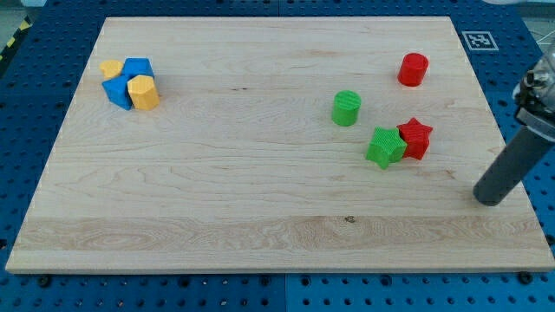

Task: Move your arm towards the red circle

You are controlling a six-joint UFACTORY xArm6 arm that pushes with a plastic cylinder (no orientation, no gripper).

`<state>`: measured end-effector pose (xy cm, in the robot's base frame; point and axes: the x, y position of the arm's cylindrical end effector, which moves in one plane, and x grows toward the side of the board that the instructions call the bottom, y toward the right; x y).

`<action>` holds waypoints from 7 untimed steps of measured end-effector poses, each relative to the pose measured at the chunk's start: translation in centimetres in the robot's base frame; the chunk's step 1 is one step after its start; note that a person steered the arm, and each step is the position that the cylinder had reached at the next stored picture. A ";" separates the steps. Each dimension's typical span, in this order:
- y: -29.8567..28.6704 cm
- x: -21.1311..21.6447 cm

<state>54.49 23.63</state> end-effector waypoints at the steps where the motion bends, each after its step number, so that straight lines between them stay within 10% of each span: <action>1: -0.5 -0.7; 5: 0.9 -23.5; 7: -5.7 -26.0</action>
<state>28.46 17.89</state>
